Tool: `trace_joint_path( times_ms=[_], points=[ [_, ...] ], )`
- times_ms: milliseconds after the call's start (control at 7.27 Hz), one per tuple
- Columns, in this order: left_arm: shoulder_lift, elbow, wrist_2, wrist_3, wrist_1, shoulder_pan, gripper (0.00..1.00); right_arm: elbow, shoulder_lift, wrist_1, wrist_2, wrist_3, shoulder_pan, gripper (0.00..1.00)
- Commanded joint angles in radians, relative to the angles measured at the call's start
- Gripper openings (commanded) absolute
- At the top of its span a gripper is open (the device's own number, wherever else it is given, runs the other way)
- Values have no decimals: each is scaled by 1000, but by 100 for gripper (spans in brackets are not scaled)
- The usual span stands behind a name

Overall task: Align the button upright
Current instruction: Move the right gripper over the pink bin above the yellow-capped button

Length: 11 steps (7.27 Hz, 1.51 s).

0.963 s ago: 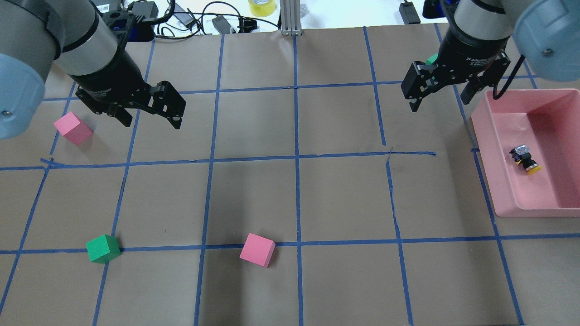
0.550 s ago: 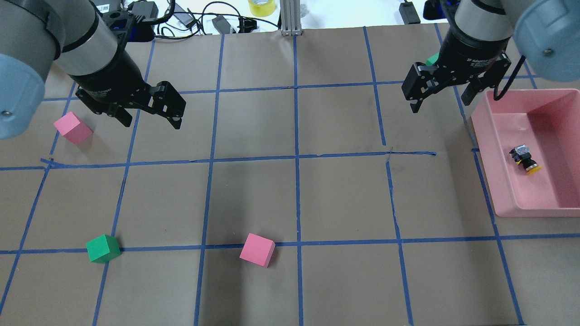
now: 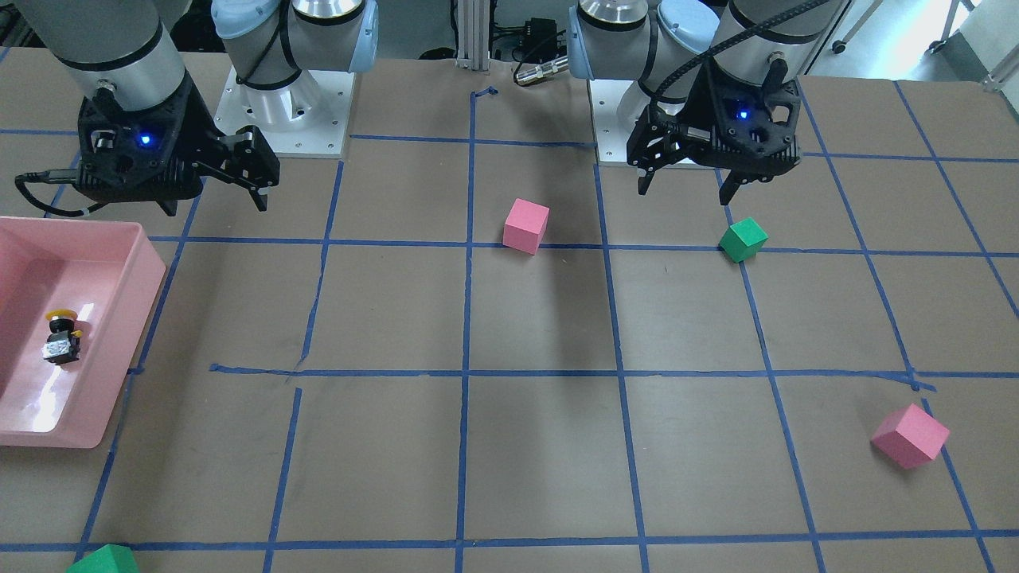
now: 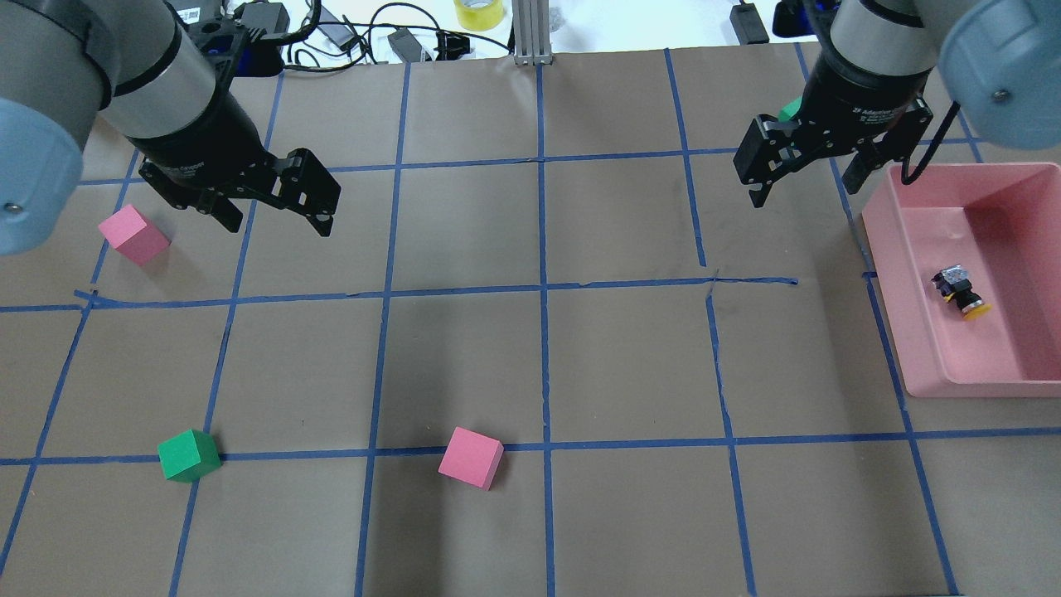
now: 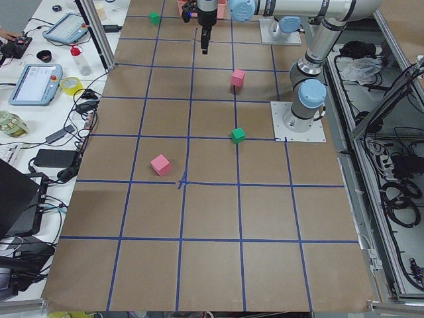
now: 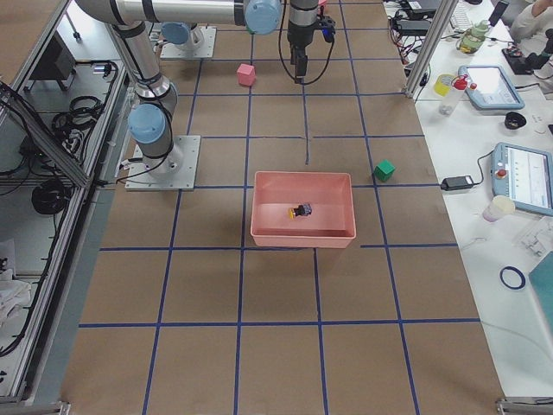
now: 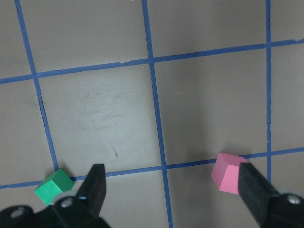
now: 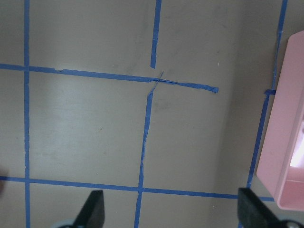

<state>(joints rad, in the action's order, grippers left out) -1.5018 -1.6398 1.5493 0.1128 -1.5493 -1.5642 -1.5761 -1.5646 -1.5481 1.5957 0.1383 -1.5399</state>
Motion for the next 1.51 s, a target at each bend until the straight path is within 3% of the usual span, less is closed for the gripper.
trace_joint_path(
  times_ms=[0, 550, 962, 1100, 1375],
  points=[
    [-2, 0, 0, 1, 0, 1, 100, -2, 4, 0, 10, 6, 1, 100],
    [-3, 3, -2, 1, 2, 7, 100, -2, 21, -29, 17, -14, 49, 100],
    [-3, 5, -2, 1, 2, 10, 100, -7, 49, -46, 44, 9, 261, 100],
    [-3, 5, -2, 1, 2, 12, 100, -10, 84, -53, 65, 103, 297, 100],
    [-3, 5, -2, 1, 2, 12, 100, -37, 124, -229, 70, 229, 357, 100]
  ],
)
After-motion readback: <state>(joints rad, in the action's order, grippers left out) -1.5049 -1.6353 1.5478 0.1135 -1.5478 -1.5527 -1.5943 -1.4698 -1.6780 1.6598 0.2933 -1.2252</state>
